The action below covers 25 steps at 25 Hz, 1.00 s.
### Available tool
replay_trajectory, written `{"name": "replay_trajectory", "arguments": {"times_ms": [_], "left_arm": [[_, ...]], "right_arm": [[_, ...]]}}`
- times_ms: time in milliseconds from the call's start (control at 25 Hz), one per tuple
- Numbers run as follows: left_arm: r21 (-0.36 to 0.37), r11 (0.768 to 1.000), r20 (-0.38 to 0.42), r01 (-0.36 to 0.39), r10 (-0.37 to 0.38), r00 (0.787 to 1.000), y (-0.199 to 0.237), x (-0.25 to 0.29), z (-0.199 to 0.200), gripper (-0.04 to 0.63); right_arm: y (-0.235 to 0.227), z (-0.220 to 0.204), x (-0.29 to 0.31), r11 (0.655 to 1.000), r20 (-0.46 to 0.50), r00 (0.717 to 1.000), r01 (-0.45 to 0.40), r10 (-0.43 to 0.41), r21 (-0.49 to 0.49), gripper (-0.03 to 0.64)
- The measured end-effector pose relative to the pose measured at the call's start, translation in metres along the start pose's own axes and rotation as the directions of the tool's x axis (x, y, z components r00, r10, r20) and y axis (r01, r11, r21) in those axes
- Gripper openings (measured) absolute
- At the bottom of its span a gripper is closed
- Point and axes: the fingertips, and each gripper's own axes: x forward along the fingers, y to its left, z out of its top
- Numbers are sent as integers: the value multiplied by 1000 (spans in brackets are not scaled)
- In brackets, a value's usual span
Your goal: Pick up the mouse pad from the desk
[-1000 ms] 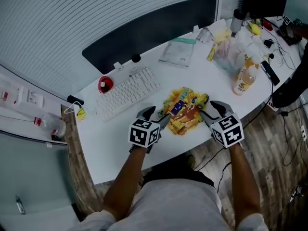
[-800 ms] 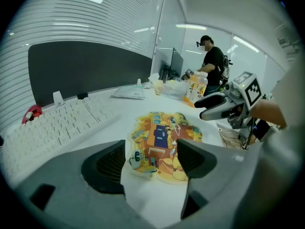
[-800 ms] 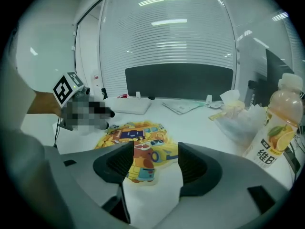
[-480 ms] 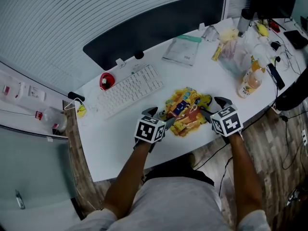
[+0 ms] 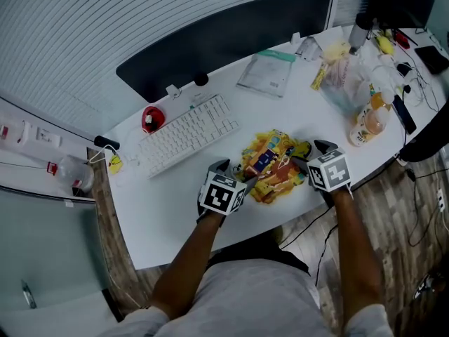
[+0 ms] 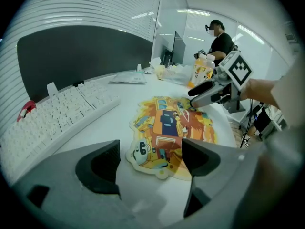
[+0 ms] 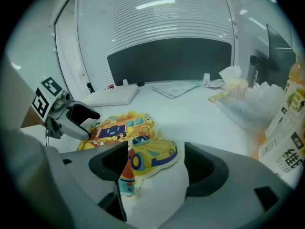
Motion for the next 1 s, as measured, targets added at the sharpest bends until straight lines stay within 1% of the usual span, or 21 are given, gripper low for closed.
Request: {"name": "replay_trajectory", "arguments": {"times_ms": [320,680,840,920,1000], "left_arm": [[35,999,12,-7,6,1000,-9,4,1,403],[40,999,29,-25,24,999,-11,7,0,403],[39,999,32,-25,24,999,-11,5,0,403],[39,999,38,-25,24,999,-11,4,0,402],[39,999,46,-27,25,999,-10,4,1,402]], "right_arm": [[-3,-3,12,1000,-31,999,22,-22,3,319],[-1,-3,13,998,-16,998,63,-63,3,316],[4,-3,11,999,-3,999,52,-52,15,314],[7,-2,10,999,8,999,32,-32,31,289],[12,-1,9,999,28,1000,5,-7,53,243]]}}
